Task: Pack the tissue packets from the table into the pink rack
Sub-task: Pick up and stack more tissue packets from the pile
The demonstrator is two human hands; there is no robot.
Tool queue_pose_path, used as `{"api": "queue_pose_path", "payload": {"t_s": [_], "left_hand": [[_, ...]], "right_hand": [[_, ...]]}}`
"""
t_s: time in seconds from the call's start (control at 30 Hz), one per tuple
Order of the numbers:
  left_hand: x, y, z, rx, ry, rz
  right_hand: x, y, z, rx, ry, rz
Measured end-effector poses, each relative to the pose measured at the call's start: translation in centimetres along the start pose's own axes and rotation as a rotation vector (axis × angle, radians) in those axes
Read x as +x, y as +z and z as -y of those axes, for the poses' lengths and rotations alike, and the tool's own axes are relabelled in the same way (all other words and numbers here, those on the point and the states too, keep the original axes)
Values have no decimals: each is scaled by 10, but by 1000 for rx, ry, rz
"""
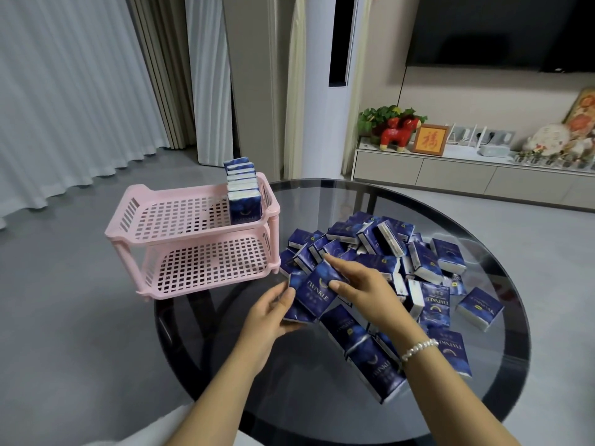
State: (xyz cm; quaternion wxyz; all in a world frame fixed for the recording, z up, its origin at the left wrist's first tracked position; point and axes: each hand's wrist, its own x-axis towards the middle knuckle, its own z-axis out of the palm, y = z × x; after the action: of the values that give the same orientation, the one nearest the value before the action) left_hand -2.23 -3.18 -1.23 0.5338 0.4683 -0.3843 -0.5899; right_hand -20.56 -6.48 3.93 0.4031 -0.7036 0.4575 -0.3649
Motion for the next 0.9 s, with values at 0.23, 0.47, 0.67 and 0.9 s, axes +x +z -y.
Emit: {"api": "queue_pose_path", "payload": {"t_s": [0.23, 0.47, 0.67, 0.9], "left_hand": [[-6, 2, 1, 68, -66, 25], [1, -7, 0, 29, -83, -202], [3, -11, 1, 2, -101, -252], [2, -11, 0, -14, -95, -248]], "right_hand": [[8, 16, -4, -285, -103, 130], [21, -5, -1, -660, 3, 210], [27, -7, 0, -1030, 200, 583], [30, 6, -6, -1160, 147, 677]]}}
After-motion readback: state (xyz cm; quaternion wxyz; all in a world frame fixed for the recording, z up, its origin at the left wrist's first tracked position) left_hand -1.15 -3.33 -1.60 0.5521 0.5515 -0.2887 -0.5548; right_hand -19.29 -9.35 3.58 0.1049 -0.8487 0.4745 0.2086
